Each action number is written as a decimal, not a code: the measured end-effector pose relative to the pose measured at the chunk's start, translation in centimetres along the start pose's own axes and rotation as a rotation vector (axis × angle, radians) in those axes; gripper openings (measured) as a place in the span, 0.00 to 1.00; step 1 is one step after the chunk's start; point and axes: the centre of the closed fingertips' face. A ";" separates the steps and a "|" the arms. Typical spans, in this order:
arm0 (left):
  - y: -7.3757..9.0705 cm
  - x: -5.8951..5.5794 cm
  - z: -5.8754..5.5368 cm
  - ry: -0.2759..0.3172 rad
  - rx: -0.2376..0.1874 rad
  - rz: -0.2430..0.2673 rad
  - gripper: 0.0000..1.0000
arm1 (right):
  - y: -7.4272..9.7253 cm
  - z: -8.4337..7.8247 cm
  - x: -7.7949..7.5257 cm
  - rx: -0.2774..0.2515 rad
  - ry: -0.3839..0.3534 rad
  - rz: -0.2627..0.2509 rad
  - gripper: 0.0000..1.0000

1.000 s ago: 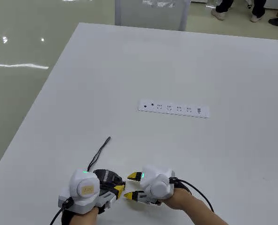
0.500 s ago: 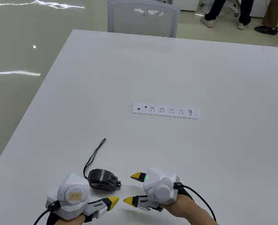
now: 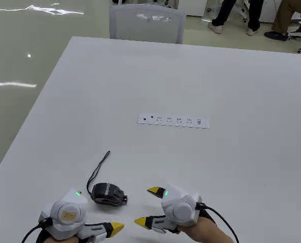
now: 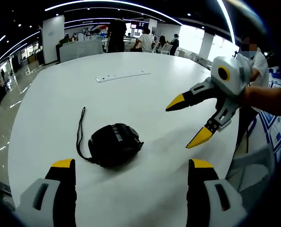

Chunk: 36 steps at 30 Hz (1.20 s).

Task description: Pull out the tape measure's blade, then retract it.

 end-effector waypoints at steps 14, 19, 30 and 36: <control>1.8 0.2 0.4 -0.044 -0.040 -0.048 0.99 | 5.6 0.9 0.2 -0.002 -0.081 -0.110 0.66; 2.6 -0.3 0.9 -0.064 -0.056 -0.060 0.99 | 6.5 -0.3 0.0 0.003 -0.112 -0.149 0.68; 3.2 -0.1 0.4 -0.099 -0.054 -0.085 0.99 | 8.9 -1.9 0.3 -0.011 -0.154 -0.190 0.78; 3.7 -0.3 0.2 -0.117 -0.053 -0.102 0.99 | 10.0 -2.5 0.8 -0.016 -0.167 -0.190 0.83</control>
Point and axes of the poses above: the centre of the closed fingertips' face, and the gripper's own axes: y roughly backward along the fingers, x roughly to its left, z roughly out of its top, and after that the axes turned 14 degrees about y, right-handed
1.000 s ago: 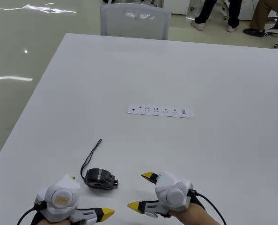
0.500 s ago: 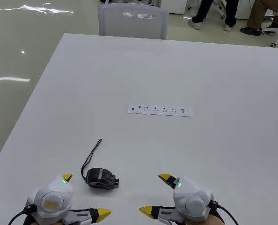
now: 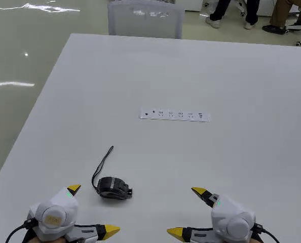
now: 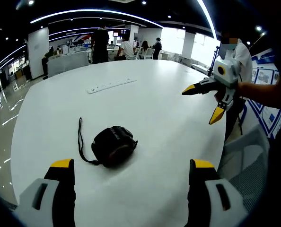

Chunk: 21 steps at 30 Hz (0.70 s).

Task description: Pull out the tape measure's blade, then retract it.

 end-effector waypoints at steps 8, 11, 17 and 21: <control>1.3 -1.0 0.2 -0.006 -0.001 -0.006 0.99 | 1.0 -1.4 -0.1 0.003 -0.032 -0.001 0.92; 1.7 -1.0 0.3 -0.005 -0.006 -0.010 0.99 | 1.5 -1.5 -0.4 0.007 -0.038 -0.012 0.95; 2.4 -1.3 0.5 -0.008 -0.010 -0.010 0.99 | 2.3 -1.3 -0.9 0.010 -0.037 -0.029 0.97; 2.5 -1.1 0.6 -0.011 -0.014 -0.014 0.99 | 2.5 -1.8 -1.3 0.017 -0.037 -0.040 0.98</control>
Point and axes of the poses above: the centre of the closed fingertips' face, and the gripper's own axes: y roughly backward along the fingers, x roughly to its left, z roughly out of its top, and after that the axes turned 14 degrees about y, right-handed
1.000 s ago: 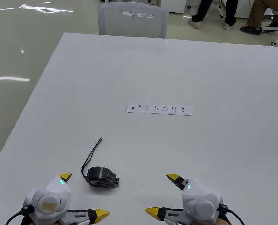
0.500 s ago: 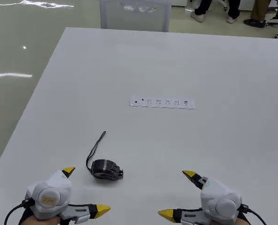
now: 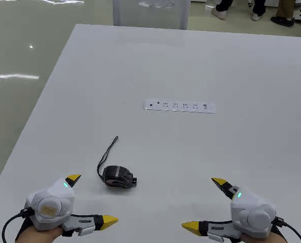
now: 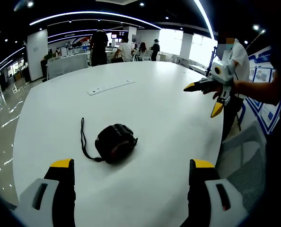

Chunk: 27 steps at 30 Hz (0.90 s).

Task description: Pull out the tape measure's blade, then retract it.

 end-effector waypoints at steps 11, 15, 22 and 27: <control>0.2 0.2 0.1 -0.006 -0.004 0.001 0.99 | 0.7 0.2 -0.7 0.000 0.001 -0.014 0.98; 0.3 0.2 0.3 -0.006 -0.007 0.006 0.99 | 0.7 0.1 -0.8 0.003 0.004 -0.016 0.98; 0.4 0.3 0.5 -0.008 -0.007 0.012 0.99 | 1.1 0.1 -0.9 0.007 0.005 -0.023 0.98; 0.4 0.3 0.4 -0.007 -0.006 0.015 0.99 | 1.4 0.2 -0.9 0.011 -0.001 -0.028 0.98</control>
Point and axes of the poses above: the centre of the closed fingertips' face, and the gripper's own axes: y roughly backward along the fingers, x roughly to its left, z roughly out of its top, and after that the axes turned 14 degrees about y, right-handed
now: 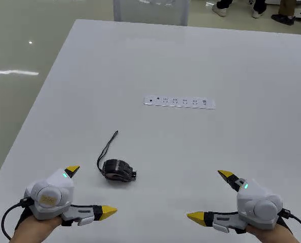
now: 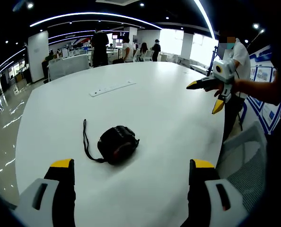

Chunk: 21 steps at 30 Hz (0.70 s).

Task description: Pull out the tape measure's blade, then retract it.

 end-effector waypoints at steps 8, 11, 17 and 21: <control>-0.2 0.4 -0.3 -0.005 -0.003 0.002 0.99 | 0.1 -0.6 -0.2 0.006 -0.001 -0.006 0.98; -0.1 0.3 -0.2 -0.008 -0.004 0.002 0.99 | 0.2 -0.4 -0.3 0.006 0.001 -0.009 0.98; 0.0 0.3 -0.3 -0.013 0.000 0.004 0.99 | 0.4 -0.3 -0.2 0.010 0.003 -0.009 0.98; 0.1 0.3 -0.4 -0.015 0.003 0.006 0.99 | 0.4 -0.3 -0.1 0.012 0.002 -0.005 0.98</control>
Point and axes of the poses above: the centre of the closed fingertips' face, and the gripper's own axes: y roughly backward along the fingers, x roughly to its left, z roughly out of its top, and after that the axes turned 14 degrees about y, right-handed
